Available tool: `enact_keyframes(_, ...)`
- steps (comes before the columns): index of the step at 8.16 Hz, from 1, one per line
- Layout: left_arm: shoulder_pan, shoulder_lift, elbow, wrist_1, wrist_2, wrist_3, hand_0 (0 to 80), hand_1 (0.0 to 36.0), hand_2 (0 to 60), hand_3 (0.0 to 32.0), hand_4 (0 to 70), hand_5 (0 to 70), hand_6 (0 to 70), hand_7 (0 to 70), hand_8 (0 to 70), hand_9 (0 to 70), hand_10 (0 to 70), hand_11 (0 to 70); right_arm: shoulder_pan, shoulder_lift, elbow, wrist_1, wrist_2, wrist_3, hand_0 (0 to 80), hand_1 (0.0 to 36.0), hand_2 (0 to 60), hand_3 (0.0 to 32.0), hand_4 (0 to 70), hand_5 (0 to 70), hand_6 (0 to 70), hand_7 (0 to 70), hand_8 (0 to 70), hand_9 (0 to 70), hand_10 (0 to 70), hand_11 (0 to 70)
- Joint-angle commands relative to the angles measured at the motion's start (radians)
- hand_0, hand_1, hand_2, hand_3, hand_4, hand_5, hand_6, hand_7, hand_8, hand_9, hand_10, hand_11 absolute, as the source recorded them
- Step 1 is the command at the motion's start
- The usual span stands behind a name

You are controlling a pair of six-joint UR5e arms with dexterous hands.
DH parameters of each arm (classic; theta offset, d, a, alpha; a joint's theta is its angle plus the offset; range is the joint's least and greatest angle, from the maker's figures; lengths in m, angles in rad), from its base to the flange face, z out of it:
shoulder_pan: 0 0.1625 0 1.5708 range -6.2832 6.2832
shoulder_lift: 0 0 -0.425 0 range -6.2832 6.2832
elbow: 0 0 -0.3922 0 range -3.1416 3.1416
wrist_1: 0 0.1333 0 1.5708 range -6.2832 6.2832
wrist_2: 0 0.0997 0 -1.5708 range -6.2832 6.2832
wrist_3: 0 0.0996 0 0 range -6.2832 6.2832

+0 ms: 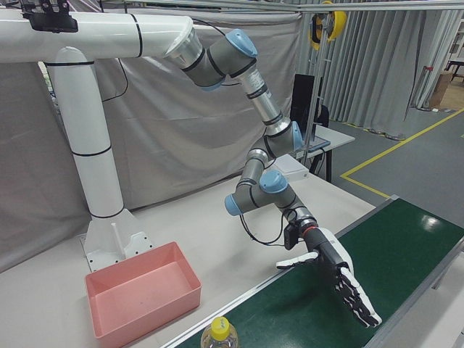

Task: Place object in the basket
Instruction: 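Move the left hand over the conveyor toward the juice bottle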

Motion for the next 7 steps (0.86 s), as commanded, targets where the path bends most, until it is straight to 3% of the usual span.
enact_keyframes(1,-0.001,-0.007,-0.033,0.016,-0.001,-0.003,72.8,13.4,0.0,0.4,0.0,11.3,0.0,0.0,0.0,0.0,0.0,1.9,0.0,0.0,0.0,0.0,0.001,0.0,0.0,0.0,0.0,0.0,0.0,0.0,0.0,0.0,0.0,0.0,0.0,0.0)
enact_keyframes(3,0.003,-0.034,-0.034,0.006,0.0,0.003,69.2,12.8,0.0,0.0,0.0,10.9,0.0,0.0,0.0,0.0,0.0,2.3,0.0,0.0,0.0,0.0,0.001,0.0,0.0,0.0,0.0,0.0,0.0,0.0,0.0,0.0,0.0,0.0,0.0,0.0)
enact_keyframes(5,0.003,-0.063,-0.033,0.008,0.0,0.032,60.7,10.1,0.0,0.0,0.0,11.9,0.0,0.0,0.0,0.0,0.0,1.6,0.0,0.0,0.0,0.0,0.001,0.0,0.0,0.0,0.0,0.0,0.0,0.0,0.0,0.0,0.0,0.0,0.0,0.0)
enact_keyframes(7,0.006,-0.105,-0.028,0.035,0.0,0.061,61.8,10.7,0.0,0.0,0.0,12.9,0.0,0.0,0.0,0.0,0.0,1.5,0.0,0.0,0.0,0.0,0.001,0.0,0.0,0.0,0.0,0.0,0.0,0.0,0.0,0.0,0.0,0.0,0.0,0.0)
